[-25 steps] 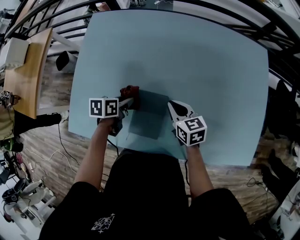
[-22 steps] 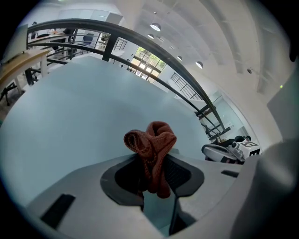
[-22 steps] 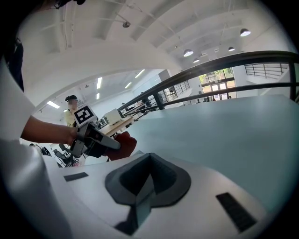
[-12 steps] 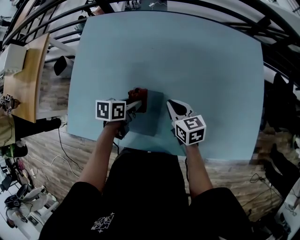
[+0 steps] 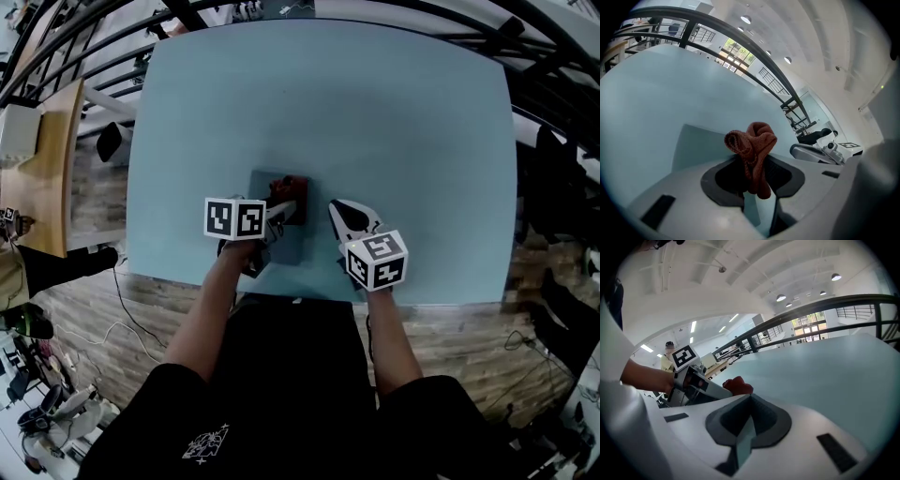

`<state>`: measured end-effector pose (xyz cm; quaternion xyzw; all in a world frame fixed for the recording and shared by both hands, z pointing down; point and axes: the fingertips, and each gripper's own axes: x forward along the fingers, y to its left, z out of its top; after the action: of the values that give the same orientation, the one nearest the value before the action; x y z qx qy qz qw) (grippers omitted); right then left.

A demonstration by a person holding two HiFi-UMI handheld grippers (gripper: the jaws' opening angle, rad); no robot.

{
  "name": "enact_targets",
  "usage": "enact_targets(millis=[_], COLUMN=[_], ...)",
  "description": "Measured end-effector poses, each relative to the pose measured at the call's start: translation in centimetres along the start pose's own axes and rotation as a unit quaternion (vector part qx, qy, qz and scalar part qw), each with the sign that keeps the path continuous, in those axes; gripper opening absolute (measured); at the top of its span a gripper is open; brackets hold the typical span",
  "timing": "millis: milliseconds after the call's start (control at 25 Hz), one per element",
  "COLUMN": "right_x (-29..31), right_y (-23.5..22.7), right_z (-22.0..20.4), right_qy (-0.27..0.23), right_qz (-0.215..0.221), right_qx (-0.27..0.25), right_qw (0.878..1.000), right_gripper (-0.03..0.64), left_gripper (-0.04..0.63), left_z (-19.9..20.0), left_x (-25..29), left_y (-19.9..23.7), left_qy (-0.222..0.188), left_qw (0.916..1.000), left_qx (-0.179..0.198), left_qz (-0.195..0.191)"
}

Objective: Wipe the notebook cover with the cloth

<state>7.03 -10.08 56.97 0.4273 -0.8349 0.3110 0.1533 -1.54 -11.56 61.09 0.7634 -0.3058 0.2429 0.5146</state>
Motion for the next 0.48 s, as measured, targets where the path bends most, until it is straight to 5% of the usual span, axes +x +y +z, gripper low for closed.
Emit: enact_targets(millis=[480], right_x=[-1.1], right_y=[-0.7], right_z=[-1.2], right_qy=[0.001], right_qz=[-0.011], right_qx=[0.010], right_qw=[1.000], right_gripper=[0.002], left_gripper=[0.135], left_z=[-1.9], left_x=[1.5], left_y=[0.8], left_qy=[0.030], left_qw=[0.9995], left_qx=[0.002], left_qz=[0.008])
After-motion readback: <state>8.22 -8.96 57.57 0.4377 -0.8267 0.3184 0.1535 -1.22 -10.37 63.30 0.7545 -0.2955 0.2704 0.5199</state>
